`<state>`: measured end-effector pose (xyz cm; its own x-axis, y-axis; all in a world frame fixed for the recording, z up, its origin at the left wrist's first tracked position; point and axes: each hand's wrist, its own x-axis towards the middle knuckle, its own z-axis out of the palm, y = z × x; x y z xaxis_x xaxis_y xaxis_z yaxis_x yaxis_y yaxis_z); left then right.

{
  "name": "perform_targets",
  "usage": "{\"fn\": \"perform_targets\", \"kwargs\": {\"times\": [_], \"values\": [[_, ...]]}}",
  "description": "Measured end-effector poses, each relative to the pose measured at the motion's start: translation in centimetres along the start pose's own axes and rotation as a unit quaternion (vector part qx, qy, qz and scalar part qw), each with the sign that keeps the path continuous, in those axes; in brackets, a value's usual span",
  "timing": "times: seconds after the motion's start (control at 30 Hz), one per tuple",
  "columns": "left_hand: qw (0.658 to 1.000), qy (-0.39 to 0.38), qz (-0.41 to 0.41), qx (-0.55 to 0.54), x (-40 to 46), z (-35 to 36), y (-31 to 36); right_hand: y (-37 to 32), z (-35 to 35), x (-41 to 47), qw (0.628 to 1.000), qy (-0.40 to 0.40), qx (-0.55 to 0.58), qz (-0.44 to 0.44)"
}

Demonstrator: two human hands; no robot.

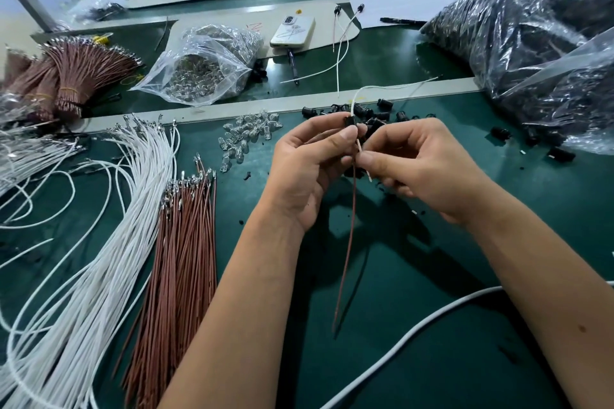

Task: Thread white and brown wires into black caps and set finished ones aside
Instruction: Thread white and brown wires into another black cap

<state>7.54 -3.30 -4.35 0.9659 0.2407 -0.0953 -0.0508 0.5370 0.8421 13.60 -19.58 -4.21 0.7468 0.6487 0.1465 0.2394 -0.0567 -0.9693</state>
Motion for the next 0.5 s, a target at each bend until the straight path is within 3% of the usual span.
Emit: {"fn": "perform_targets", "kwargs": {"times": [0.1,0.17,0.23,0.4,0.5], "values": [[0.998,0.009,0.000,-0.060,0.0,-0.1,0.3,-0.6,-0.7,-0.4,0.987,-0.155,-0.023,0.028],[0.996,-0.001,0.004,-0.089,0.0,-0.3,0.5,-0.9,-1.0,-0.8,0.956,-0.280,-0.050,0.065],[0.995,-0.024,0.011,-0.098,-0.1,-0.3,0.6,-0.9,-0.7,-1.1,0.938,-0.332,-0.055,0.083],[0.996,-0.066,0.034,-0.043,-0.5,0.0,0.6,-0.2,0.8,-0.5,0.987,-0.131,0.061,0.072],[0.998,-0.044,0.040,-0.033,-0.5,0.0,0.5,-0.2,0.9,-0.5,0.988,-0.130,0.062,0.063]]}}
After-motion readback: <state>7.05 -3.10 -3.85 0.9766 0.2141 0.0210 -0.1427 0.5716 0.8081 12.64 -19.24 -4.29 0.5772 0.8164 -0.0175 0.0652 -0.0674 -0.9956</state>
